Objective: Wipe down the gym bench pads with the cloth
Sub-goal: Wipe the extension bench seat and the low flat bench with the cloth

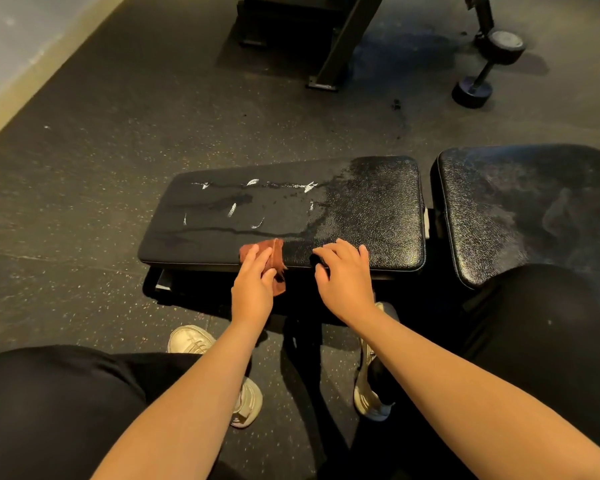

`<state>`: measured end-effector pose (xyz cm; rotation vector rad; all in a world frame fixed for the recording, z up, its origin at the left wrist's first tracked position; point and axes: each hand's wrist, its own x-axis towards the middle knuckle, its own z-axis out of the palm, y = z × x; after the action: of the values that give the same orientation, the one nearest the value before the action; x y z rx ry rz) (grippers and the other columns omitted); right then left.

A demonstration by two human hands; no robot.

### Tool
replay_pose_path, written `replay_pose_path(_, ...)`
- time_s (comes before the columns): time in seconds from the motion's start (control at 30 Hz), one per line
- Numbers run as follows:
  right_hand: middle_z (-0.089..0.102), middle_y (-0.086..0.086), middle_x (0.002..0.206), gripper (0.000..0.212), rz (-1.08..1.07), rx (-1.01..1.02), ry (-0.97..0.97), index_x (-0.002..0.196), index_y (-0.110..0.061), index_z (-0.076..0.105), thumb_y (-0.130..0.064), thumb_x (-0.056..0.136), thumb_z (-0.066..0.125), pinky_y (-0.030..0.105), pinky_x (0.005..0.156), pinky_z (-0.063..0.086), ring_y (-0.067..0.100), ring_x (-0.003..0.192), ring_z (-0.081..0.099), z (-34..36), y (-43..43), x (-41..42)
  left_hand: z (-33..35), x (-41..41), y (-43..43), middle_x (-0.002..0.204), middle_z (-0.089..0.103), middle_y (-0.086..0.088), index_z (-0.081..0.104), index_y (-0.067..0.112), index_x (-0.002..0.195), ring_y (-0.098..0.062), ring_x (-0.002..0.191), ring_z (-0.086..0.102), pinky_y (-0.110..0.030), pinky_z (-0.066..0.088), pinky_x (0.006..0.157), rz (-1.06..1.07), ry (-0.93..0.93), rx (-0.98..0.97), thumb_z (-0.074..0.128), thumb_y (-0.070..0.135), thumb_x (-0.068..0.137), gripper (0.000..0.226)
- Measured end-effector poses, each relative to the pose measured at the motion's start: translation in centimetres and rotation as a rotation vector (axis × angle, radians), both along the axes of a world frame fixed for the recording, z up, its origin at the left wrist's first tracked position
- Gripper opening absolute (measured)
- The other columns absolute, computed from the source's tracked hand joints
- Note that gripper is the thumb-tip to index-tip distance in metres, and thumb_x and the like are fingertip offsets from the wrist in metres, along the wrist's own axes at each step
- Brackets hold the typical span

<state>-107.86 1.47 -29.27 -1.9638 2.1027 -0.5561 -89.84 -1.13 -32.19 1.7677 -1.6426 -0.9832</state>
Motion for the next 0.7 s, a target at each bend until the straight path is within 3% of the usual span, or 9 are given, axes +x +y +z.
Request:
replay_pose_path(0.13,0.061,-0.003,0.125,0.031,-0.002,-0.020,-0.002,0.125,-0.022,0.066,-0.023,0.095,0.058,0.056,0.120,0.016,0.025,0.136,0.043,-0.1,0.0,0.1,1.2,-2.6,1.1,0.165,0.024,0.007,0.043,0.025,0.152,-0.016,0.144,0.036,-0.034,0.036,0.109,0.016,0.012,0.030,0.055,0.030,0.103,0.050)
replay_pose_path(0.23,0.060,-0.004,0.126,0.031,0.010,-0.013,0.006,0.126,-0.023,0.065,-0.024,0.096,0.056,0.056,0.120,0.013,0.023,0.136,0.043,-0.1,-0.2,0.4,1.2,-3.0,1.3,0.164,0.023,0.009,0.043,0.026,0.151,-0.013,0.140,0.039,-0.034,0.040,0.106,-0.020,0.027,0.008,0.053,0.038,0.103,0.050)
replay_pose_path(0.37,0.059,-0.008,0.127,0.033,0.060,0.010,-0.027,0.129,-0.025,0.064,-0.022,0.097,0.054,0.056,0.121,0.007,0.017,0.137,0.042,0.0,-0.5,1.0,0.8,-0.8,0.0,0.157,0.036,0.010,0.054,0.025,0.142,-0.010,0.134,0.043,-0.023,0.034,0.100,-0.044,-0.019,-0.059,0.054,0.029,0.104,0.038)
replay_pose_path(0.57,0.058,-0.007,0.130,0.034,0.080,0.038,-0.024,0.130,-0.024,0.063,-0.022,0.097,0.054,0.055,0.121,0.005,0.018,0.139,0.039,0.1,-0.7,1.1,-0.2,1.4,-1.2,0.162,0.028,0.002,0.049,0.021,0.146,-0.023,0.141,0.040,-0.042,0.040,0.113,0.207,0.024,0.082,0.050,0.020,0.105,0.041)
replay_pose_path(0.7,0.059,-0.006,0.128,0.034,0.079,0.023,-0.063,0.130,-0.022,0.063,-0.020,0.097,0.054,0.052,0.122,0.010,0.017,0.135,0.042,0.1,-0.5,0.7,0.6,-1.6,-0.1,0.163,0.026,0.003,0.052,0.022,0.144,-0.018,0.142,0.037,-0.035,0.037,0.109,0.193,0.101,0.061,0.050,0.023,0.105,0.039)
